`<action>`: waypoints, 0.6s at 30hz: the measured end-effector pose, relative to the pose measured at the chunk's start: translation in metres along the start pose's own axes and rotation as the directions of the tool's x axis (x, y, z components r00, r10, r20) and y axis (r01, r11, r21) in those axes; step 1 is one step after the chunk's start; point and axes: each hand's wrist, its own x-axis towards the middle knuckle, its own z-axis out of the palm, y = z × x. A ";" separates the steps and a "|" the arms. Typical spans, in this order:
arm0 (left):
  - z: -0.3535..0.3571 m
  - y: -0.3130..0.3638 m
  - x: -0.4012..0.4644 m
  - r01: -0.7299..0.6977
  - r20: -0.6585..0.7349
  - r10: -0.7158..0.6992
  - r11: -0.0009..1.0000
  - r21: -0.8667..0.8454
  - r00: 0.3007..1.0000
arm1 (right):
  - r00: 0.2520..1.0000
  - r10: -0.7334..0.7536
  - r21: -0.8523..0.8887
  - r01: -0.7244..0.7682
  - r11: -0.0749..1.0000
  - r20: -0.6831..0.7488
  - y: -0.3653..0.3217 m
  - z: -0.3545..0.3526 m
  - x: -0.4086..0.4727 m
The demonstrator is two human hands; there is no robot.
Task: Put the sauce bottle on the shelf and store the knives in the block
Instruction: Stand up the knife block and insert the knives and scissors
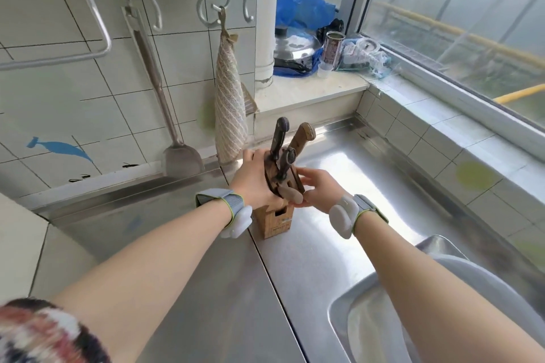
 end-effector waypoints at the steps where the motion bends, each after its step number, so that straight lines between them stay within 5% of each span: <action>1: 0.002 0.003 0.006 -0.009 -0.001 0.009 1.000 -0.007 1.000 | 1.000 -0.003 0.009 0.003 1.000 -0.010 0.003 -0.004 0.003; 18: 0.023 0.029 0.103 -0.065 -0.013 0.065 0.998 0.013 0.998 | 0.991 0.001 0.080 0.009 0.997 -0.134 0.037 -0.057 0.081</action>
